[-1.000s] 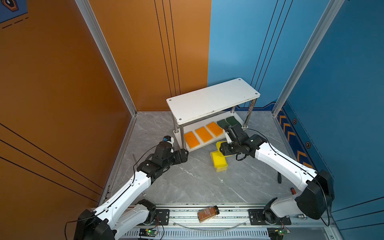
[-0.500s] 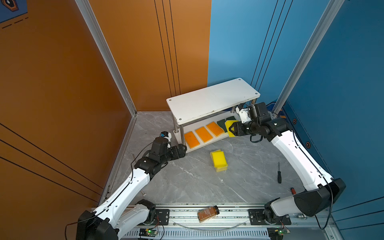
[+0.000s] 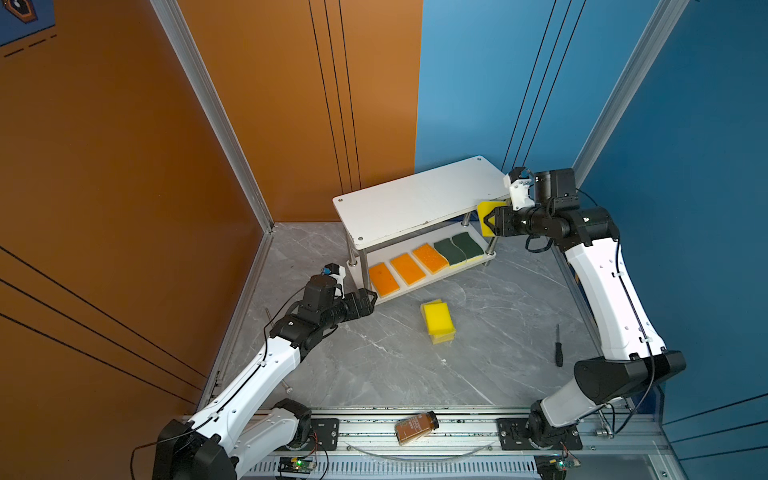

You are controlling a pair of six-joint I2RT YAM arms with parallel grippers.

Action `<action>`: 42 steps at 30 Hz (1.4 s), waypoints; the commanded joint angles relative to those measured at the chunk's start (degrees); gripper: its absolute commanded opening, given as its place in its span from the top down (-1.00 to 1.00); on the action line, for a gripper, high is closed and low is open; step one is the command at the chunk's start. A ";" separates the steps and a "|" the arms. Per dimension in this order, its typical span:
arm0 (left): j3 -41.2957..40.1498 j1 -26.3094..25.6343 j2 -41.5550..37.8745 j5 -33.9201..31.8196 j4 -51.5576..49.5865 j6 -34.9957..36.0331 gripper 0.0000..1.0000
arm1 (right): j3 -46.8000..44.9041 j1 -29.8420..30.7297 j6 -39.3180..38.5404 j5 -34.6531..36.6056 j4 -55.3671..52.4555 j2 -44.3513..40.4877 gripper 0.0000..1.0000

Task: Arrange cleaning sponges on a shelf
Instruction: Place the cleaning sponge at the shelf.

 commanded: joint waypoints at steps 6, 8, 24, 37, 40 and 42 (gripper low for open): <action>-0.78 0.27 -0.14 2.22 1.16 -0.75 -0.96 | 12.60 -1.12 -7.69 1.39 -1.32 6.08 -0.14; -0.62 0.27 -0.31 2.19 1.15 -0.67 -0.96 | 14.55 -0.54 -10.41 2.16 -1.05 7.40 -0.15; 0.08 0.11 0.29 1.63 1.21 -1.28 -0.96 | 16.41 0.33 -18.82 3.54 9.11 13.73 -0.18; 1.07 -0.17 1.46 1.13 1.22 -1.55 -0.96 | 16.32 -0.79 -18.88 1.26 13.13 15.53 -0.19; 1.51 -0.26 2.01 1.09 1.34 -1.54 -0.96 | 16.27 -1.28 -18.53 0.21 13.71 16.57 -0.19; 1.77 -0.34 2.32 1.10 1.30 -1.56 -0.96 | 16.23 -1.46 -18.33 -0.51 14.04 17.21 -0.19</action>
